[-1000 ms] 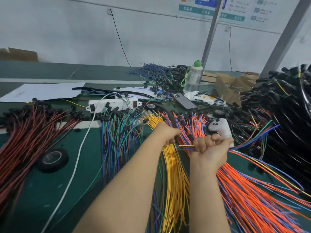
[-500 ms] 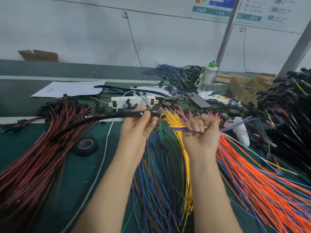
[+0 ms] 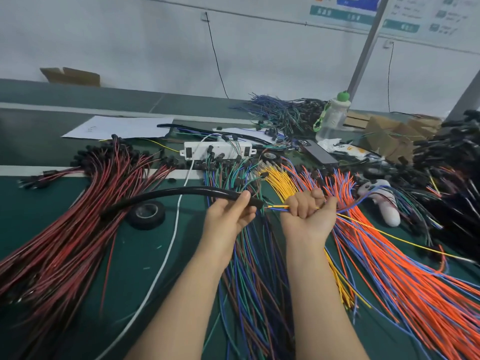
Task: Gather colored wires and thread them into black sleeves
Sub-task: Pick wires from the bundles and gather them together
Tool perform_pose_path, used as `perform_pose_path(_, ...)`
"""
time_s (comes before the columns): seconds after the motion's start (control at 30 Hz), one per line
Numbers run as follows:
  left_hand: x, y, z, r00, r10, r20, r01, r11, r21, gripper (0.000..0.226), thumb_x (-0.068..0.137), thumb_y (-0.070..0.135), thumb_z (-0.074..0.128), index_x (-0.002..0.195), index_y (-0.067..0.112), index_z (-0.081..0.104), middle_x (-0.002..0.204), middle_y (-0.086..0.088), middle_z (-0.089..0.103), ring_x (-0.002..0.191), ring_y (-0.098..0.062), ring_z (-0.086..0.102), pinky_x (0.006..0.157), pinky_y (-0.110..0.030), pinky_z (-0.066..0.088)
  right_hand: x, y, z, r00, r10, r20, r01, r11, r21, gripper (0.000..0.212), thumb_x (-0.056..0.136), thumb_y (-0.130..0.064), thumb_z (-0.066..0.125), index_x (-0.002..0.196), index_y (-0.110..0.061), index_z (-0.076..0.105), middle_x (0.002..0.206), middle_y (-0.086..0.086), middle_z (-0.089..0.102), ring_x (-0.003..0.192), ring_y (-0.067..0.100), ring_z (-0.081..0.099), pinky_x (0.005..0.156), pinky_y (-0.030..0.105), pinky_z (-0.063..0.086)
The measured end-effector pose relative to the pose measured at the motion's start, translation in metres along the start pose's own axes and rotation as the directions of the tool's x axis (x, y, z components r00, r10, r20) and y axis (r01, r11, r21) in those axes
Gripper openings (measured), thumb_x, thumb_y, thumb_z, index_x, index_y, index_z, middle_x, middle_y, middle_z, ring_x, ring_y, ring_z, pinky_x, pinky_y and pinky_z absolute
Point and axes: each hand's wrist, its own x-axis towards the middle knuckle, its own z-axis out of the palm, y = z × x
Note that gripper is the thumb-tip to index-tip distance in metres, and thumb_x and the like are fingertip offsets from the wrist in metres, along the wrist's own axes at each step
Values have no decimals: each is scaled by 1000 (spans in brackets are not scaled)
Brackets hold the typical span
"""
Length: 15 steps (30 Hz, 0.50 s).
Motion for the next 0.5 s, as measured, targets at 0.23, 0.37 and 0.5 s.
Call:
perform_pose_path(0.23, -5, 3, 4, 998, -54, 32, 57, 995, -85, 11, 87, 12, 63, 78, 8, 58, 64, 1, 67, 60, -7, 64, 55, -15, 53, -1, -5, 3, 1000, -24, -3, 24, 999, -27, 62, 103, -46, 25, 54, -12, 44, 37, -5, 21, 28, 9, 18, 35, 17, 11)
perform_pose_path(0.37, -5, 3, 5, 997, -52, 50, 56, 994, -88, 13, 87, 14, 63, 76, 9, 58, 64, 1, 68, 61, -7, 64, 56, -15, 53, -3, -6, 4, 1000, -11, 2, 11, 999, -46, 59, 102, -49, 24, 60, -13, 41, 37, -5, 21, 28, 8, 18, 33, 17, 12)
perform_pose_path(0.5, -5, 1, 6, 996, -60, 62, 67, 992, -104, 14, 87, 13, 64, 75, 10, 58, 65, 0, 68, 60, -8, 65, 55, -15, 52, -4, -6, 4, 1000, -21, 2, 21, 999, -51, 59, 102, -50, 24, 59, -13, 42, 37, -5, 20, 28, 8, 17, 33, 17, 12)
